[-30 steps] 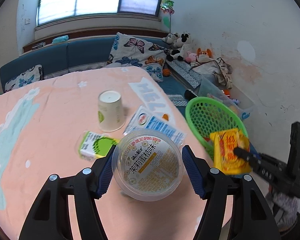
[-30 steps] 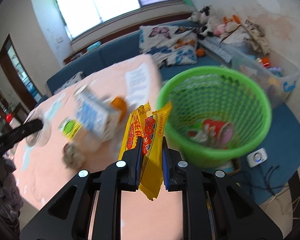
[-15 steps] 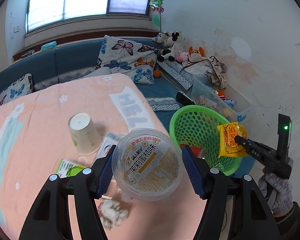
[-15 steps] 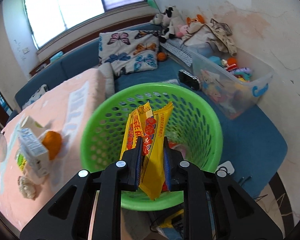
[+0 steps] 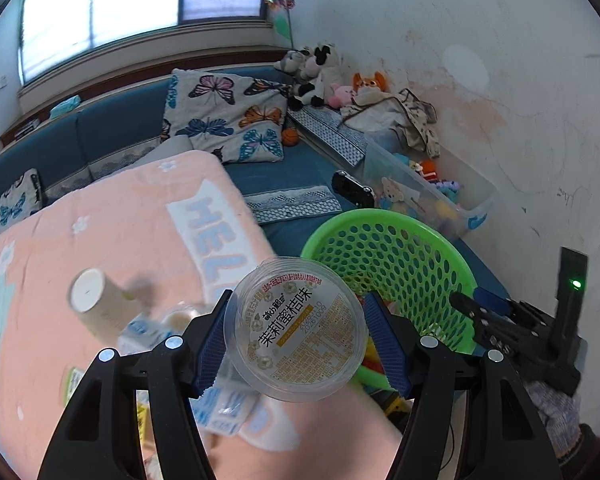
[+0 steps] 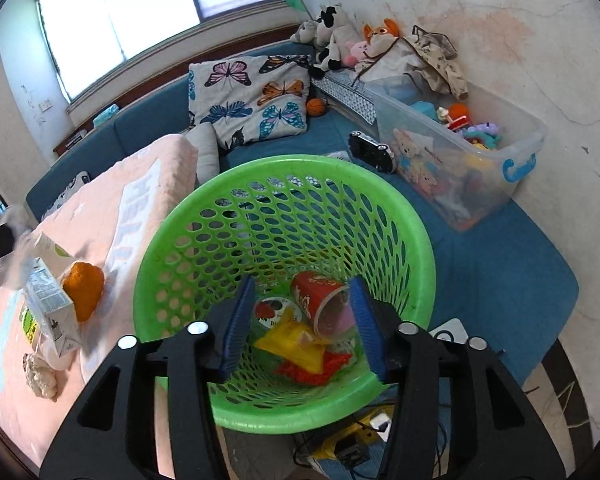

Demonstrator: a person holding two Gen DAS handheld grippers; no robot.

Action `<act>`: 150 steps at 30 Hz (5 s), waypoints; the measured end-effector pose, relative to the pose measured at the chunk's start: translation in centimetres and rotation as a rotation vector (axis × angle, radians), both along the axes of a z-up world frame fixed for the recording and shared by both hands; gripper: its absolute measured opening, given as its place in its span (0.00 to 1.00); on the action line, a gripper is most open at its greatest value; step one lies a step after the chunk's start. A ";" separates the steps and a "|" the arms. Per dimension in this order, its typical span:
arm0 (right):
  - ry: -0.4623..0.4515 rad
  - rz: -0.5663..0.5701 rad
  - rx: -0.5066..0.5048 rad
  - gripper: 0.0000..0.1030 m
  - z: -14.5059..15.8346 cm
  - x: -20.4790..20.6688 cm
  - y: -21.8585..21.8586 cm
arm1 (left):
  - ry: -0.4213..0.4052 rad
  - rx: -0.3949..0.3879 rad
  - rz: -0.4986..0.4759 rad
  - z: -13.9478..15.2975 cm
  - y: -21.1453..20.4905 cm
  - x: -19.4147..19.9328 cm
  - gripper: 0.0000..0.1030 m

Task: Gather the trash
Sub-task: 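Drop the yellow wrapper into the green basket with the right gripper while the left drops the clear cup, then move both grippers back over the table toward the milk carton, then grasp the white milk carton with the right gripper, then grasp the crumpled tissue with the left gripper while the right lifts the carton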

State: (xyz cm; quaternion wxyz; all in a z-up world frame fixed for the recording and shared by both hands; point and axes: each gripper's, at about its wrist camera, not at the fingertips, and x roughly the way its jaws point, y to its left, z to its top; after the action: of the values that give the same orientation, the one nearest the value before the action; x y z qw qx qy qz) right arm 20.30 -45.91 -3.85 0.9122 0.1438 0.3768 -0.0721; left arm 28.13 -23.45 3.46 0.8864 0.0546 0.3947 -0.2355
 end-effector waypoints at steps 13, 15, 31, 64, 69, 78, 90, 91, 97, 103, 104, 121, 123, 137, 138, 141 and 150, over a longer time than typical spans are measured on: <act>-0.029 -0.006 0.009 0.58 0.2 -3.7 -0.4 | 0.067 0.067 -0.085 -3.0 -7.8 2.5 0.61; -0.026 -0.010 0.018 0.59 0.0 -4.0 -0.4 | 0.078 0.070 -0.092 -3.4 -8.3 2.7 0.61; -0.044 0.062 0.017 0.61 0.7 -5.5 3.0 | 0.031 0.030 -0.100 -2.0 -5.3 0.0 0.71; -0.085 0.423 -0.095 0.68 3.1 -3.0 19.1 | -0.014 -0.022 0.284 -2.5 20.0 -6.4 0.74; -0.082 0.485 -0.122 0.68 3.1 -1.5 21.6 | -0.007 -0.019 0.334 -3.1 22.5 -7.1 0.74; -0.070 0.587 -0.213 0.68 2.5 1.1 25.7 | 0.012 -0.028 0.388 -4.0 25.5 -8.0 0.74; -0.032 0.685 -0.422 0.68 0.8 4.3 29.1 | 0.050 -0.043 0.418 -5.9 27.7 -8.2 0.74; -0.029 0.693 -0.435 0.68 0.7 4.5 29.2 | 0.054 -0.045 0.420 -6.0 27.9 -8.1 0.74; -0.036 0.712 -0.516 0.68 0.5 4.8 29.7 | 0.066 -0.052 0.422 -6.6 28.0 -8.0 0.74; -0.038 0.752 -0.623 0.68 -0.2 4.9 31.0 | 0.080 -0.062 0.428 -7.2 28.2 -7.9 0.74; -0.038 0.760 -0.648 0.69 -0.5 4.9 31.3 | 0.083 -0.062 0.427 -7.3 28.2 -7.9 0.74; -0.013 0.787 -0.664 0.67 -1.2 6.5 31.2 | 0.104 -0.077 0.408 -7.9 27.8 -7.8 0.74; -0.020 0.788 -0.660 0.67 -1.2 6.3 31.3 | 0.103 -0.076 0.401 -7.9 27.6 -7.8 0.74; -0.054 0.703 -0.340 0.66 1.8 5.5 27.7 | 0.128 -0.075 0.280 -8.8 23.4 -8.0 0.74; -0.057 0.696 -0.317 0.66 2.1 5.3 27.4 | 0.134 -0.075 0.265 -8.9 22.9 -8.0 0.74; -0.065 0.676 -0.247 0.66 2.9 4.9 26.4 | 0.143 -0.070 0.236 -9.2 21.7 -8.0 0.74; -0.077 0.611 -0.066 0.66 4.6 3.9 23.1 | 0.154 -0.051 0.138 -10.2 17.5 -6.9 0.78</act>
State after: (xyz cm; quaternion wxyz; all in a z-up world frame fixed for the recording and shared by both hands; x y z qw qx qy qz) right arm 24.21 -22.80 0.75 0.9096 -0.0033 0.3650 0.1985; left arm 21.23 -5.97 -6.71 0.8687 -0.0138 0.4583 -0.1873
